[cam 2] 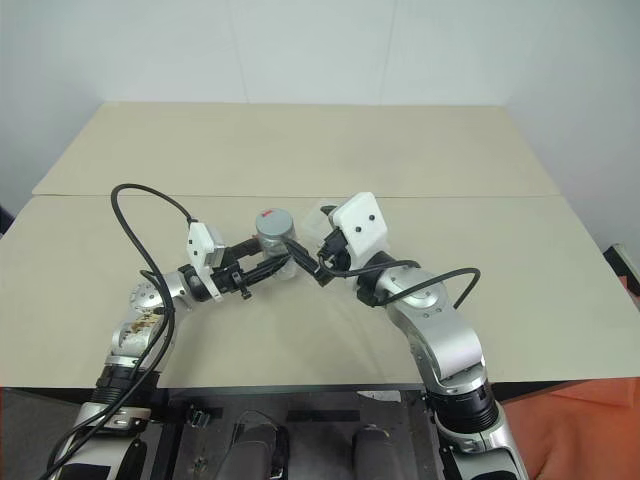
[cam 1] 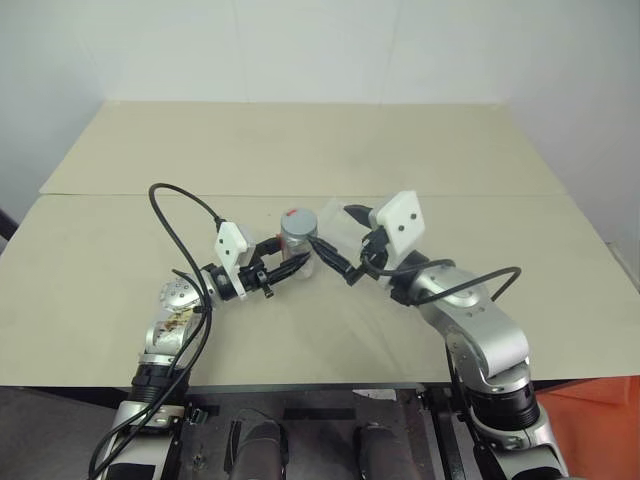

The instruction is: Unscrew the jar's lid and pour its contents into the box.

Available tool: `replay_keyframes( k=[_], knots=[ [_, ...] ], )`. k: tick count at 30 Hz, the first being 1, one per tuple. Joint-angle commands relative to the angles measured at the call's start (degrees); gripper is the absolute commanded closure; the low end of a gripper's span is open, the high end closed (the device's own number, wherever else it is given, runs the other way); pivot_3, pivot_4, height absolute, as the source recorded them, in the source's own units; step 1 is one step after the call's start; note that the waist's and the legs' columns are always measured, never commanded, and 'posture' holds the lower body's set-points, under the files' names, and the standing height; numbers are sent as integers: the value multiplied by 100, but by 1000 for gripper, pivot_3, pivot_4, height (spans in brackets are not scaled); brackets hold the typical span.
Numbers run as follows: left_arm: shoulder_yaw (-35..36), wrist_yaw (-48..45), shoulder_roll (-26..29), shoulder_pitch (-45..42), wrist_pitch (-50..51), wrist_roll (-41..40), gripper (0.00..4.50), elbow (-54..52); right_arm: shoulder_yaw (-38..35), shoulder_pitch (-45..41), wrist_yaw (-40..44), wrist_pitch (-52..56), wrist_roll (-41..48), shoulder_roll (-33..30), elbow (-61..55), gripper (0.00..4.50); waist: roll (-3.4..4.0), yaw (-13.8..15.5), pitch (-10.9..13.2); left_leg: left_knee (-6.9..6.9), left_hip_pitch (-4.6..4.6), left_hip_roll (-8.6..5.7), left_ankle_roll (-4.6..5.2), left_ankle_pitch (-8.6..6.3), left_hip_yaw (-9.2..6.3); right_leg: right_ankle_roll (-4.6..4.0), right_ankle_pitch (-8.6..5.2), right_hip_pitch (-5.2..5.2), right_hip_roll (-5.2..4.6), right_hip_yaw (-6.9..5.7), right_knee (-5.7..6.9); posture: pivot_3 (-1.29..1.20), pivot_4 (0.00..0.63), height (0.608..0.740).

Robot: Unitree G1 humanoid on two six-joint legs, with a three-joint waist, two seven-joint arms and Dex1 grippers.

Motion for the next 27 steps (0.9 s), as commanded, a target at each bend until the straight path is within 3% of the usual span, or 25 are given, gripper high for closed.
replay_keyframes(
  k=[1, 11, 19, 27],
  knots=[
    [112, -13, 30, -42, -139, -73, 2568, -77, -182, 88, 25, 64, 122, -100, -373, 28, 0, 1, 0, 0, 0, 0, 0, 0, 0, 0, 0, 0, 0, 0, -1, 0, 150, 740],
    [66, -8, -17, -27, -185, -43, 2568, -87, 1, -113, 315, 240, 536, -142, -820, 28, 0, -5, 0, 0, 1, 1, 0, 0, -2, 0, 0, 1, 1, 0, 0, 0, 150, 740],
    [-3, -16, -72, -22, -247, -7, 2568, -64, 718, -785, -127, -180, -249, 441, 329, 28, 0, -12, 0, 0, 2, 1, 0, 0, 0, 0, 0, -1, 1, 0, 3, 0, 150, 740],
    [-14, 26, -121, 13, -245, -24, 2568, -147, 631, -1238, -139, -595, -466, 806, 1058, 28, 0, 3, 0, 1, 0, -1, 0, 0, 0, 0, 0, -1, -1, -1, 1, 0, 150, 740]
  ],
)
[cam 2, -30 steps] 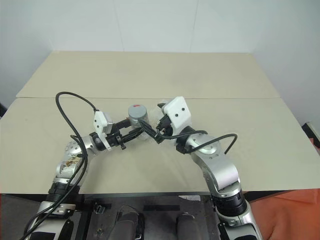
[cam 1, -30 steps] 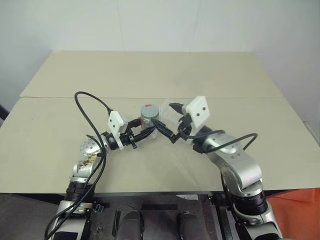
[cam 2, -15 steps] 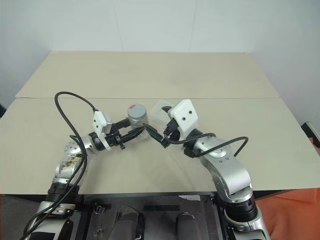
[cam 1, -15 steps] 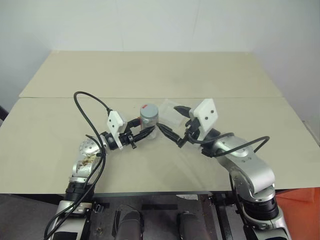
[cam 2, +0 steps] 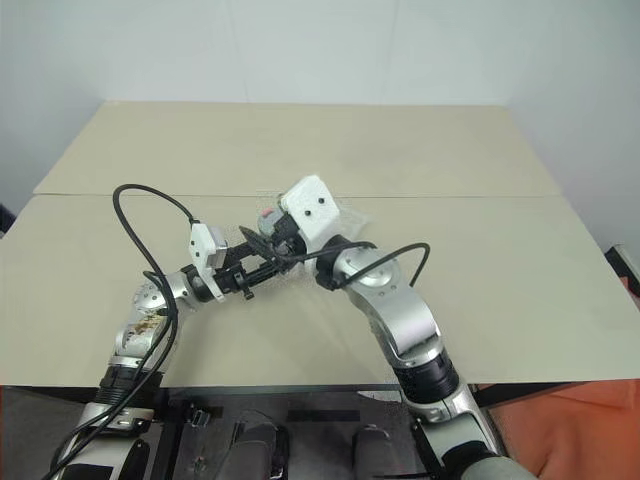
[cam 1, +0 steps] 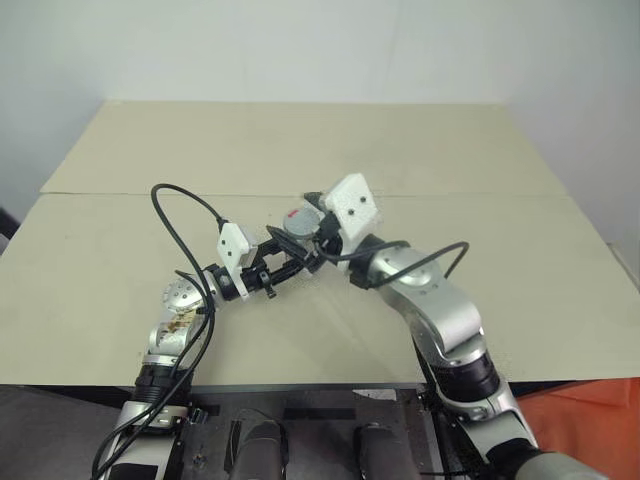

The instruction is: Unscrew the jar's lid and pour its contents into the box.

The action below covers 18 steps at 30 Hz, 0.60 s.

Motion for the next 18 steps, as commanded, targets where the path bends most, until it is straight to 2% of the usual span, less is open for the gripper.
replay_keyframes(
  k=[1, 18],
  knots=[
    [10, 33, -43, 10, -114, -31, 2568, -174, -85, -143, -2, -314, -128, 51, 56, 28, 0, -2, 0, 0, 0, 0, 0, 0, 0, 0, 0, 0, 0, 0, 0, 0, 150, 740],
    [101, 26, 12, -29, -192, -29, 2568, 10, -236, 288, -36, -158, -183, -32, -238, 28, 0, -12, 0, -1, 0, 1, 0, 0, 0, 0, 0, -1, 1, 0, 2, 0, 150, 740]
  ],
)
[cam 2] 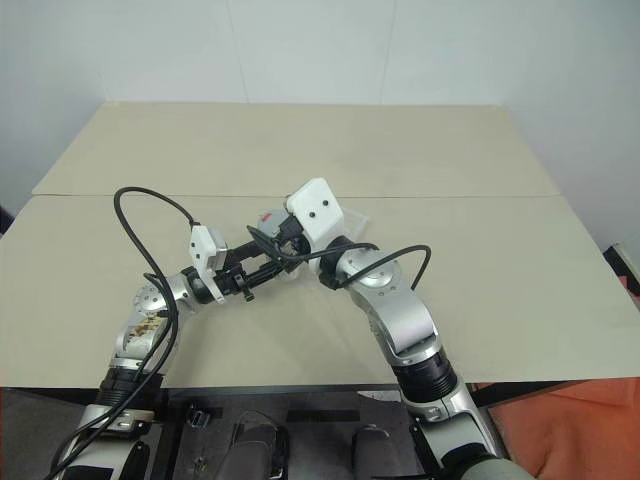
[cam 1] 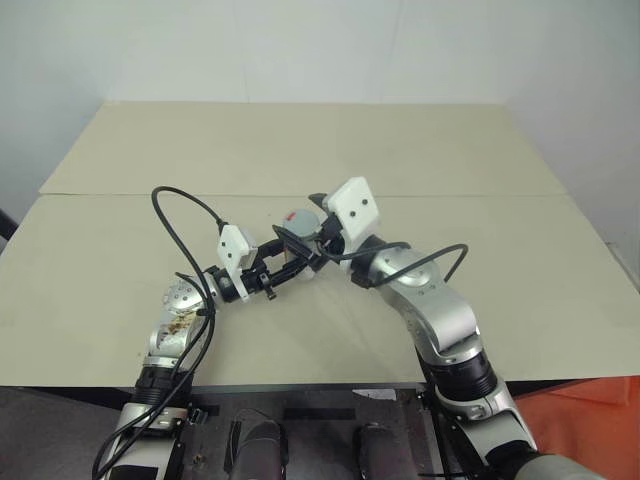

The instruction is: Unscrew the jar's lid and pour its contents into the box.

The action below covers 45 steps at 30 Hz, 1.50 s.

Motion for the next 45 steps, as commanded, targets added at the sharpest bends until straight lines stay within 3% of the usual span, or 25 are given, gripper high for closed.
replay_keyframes(
  k=[1, 34, 45],
  knots=[
    [102, -3, 28, -78, -181, -26, 2568, -16, -187, 46, -54, 14, 18, -18, -361, 28, 0, 0, 0, 0, 0, 0, 0, 0, 0, 0, 0, 0, 0, 0, 0, 0, 150, 740],
    [93, -78, 118, -176, -218, -8, 2568, 136, -453, 703, 421, 480, 670, -734, -1378, 28, 0, 8, 0, 0, -1, 0, 0, 0, 0, 0, 0, 1, 0, 0, -1, 0, 150, 740],
    [19, -128, 69, -169, -312, 10, 2568, 112, -363, 247, 492, 627, 841, -546, -1076, 28, 0, 4, 0, 0, 1, 0, 0, 0, -1, 0, 0, 1, 1, 0, -1, 0, 150, 740]
  ],
)
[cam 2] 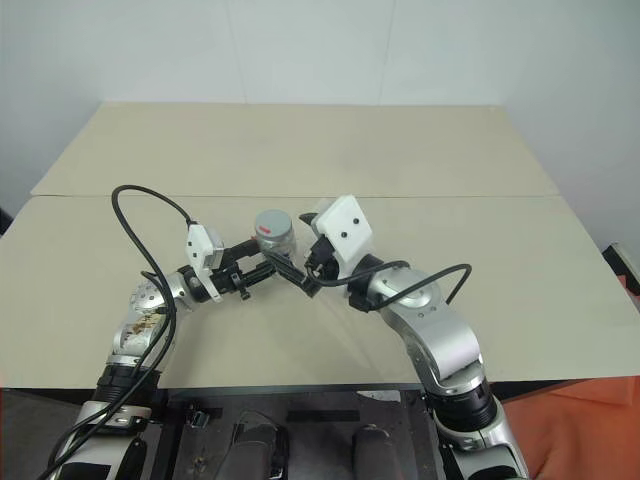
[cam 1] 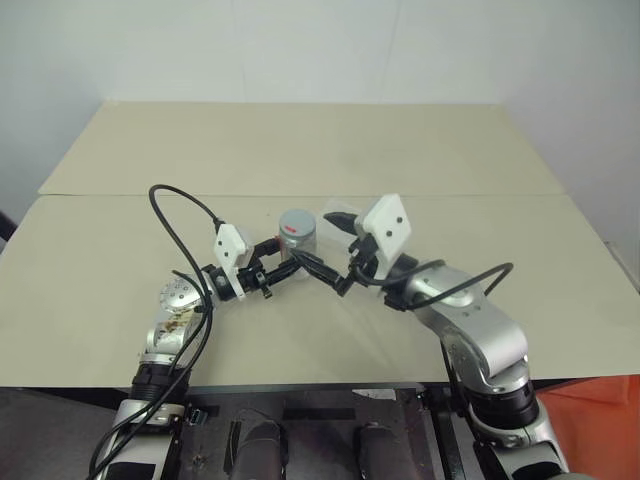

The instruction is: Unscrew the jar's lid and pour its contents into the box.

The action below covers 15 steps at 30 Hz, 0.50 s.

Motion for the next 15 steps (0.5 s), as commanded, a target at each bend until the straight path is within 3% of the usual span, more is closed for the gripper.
replay_keyframes(
  k=[1, 14, 15],
  knots=[
    [6, -18, -17, -82, -146, 7, 2568, -100, -11, -239, -11, -74, -1, 94, 197, 28, 0, 1, 0, 1, 0, 0, 0, 0, 0, 0, 0, 0, 0, 0, 0, 0, 150, 740],
    [-30, -56, -79, -70, -235, 16, 2568, -96, 11, -577, -19, -364, -175, 334, 905, 28, 0, 1, 0, 1, 0, -1, 0, 0, 1, 0, 0, 0, -1, 0, 0, 0, 150, 740],
    [-32, -56, -79, -66, -236, 19, 2568, -99, -9, -580, -42, -384, -175, 368, 916, 193, 0, 1, 0, 1, -1, -1, 0, 0, 1, 0, 0, 0, -1, 0, 0, 0, 150, 740]
  ],
)
